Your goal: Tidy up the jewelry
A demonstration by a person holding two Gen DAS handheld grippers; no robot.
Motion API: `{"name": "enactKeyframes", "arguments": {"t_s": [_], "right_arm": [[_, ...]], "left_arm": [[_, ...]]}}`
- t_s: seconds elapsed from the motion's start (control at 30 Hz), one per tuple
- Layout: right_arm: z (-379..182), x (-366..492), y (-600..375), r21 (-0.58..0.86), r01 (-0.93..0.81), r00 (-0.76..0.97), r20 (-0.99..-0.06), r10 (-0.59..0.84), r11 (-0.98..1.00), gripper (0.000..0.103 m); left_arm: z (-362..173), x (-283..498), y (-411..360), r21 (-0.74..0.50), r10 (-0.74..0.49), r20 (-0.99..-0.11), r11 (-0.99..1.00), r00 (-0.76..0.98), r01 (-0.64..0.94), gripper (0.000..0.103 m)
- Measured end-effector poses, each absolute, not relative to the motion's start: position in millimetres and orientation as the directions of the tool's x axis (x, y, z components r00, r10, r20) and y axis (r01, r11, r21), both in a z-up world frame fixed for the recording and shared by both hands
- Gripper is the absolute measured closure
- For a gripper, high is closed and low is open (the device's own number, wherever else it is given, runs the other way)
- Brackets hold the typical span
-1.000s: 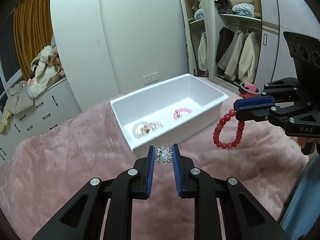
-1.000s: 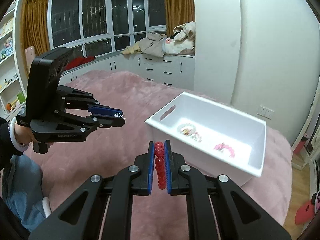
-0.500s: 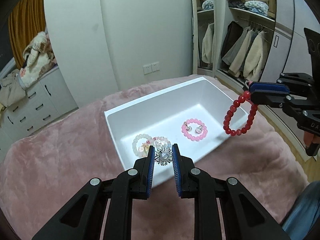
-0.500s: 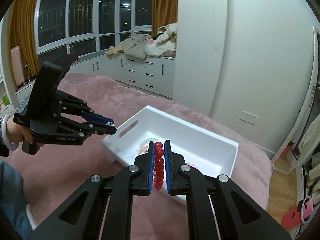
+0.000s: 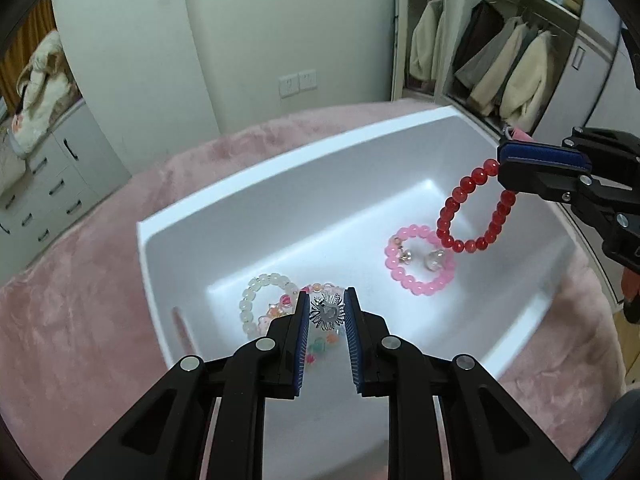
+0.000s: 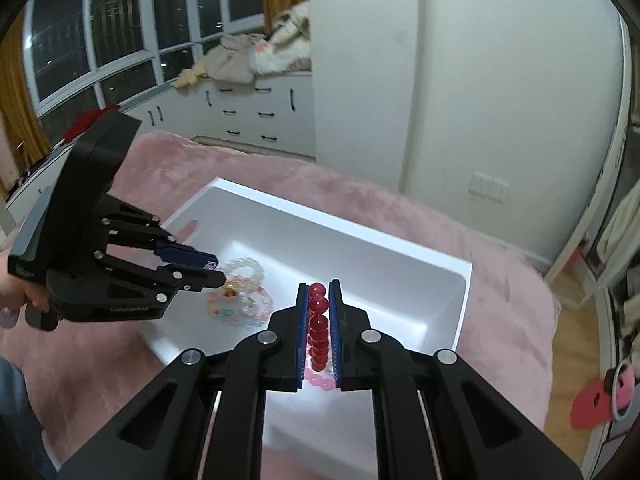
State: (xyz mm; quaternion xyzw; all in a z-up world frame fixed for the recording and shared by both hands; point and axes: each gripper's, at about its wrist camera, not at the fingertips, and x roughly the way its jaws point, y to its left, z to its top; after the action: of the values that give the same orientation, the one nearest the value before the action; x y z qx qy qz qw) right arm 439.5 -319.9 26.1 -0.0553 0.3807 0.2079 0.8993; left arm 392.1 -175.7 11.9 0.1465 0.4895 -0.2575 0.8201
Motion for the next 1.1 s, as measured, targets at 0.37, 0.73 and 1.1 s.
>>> {"name": "enactKeyframes", "arguments": {"t_s": [0.37,0.73,1.1], "right_arm": [[2.7,461.1,-321.9,0.032,-0.382,0.597,-0.754,0.273,0.924,0.092],[39.9,432.2,-318.0,-0.001,-0.379,0.695,-0.661,0.284,0.926,0.039],[109.5,354.9,-303.7,-0.043,-0.339,0.822,-0.5,0.274,0.94,0.007]], "left_arm": [[-11.9,403.8,-178.8,0.005,-0.244,-0.883,0.85,0.4,0.527,0.049],[40.6,372.9,-157.0,0.006,-0.31,-0.757,0.877,0.575,0.481,0.017],[112.8,309.6,-126.8,0.047,-0.298,-0.632,0.907,0.715,0.419,0.006]]}}
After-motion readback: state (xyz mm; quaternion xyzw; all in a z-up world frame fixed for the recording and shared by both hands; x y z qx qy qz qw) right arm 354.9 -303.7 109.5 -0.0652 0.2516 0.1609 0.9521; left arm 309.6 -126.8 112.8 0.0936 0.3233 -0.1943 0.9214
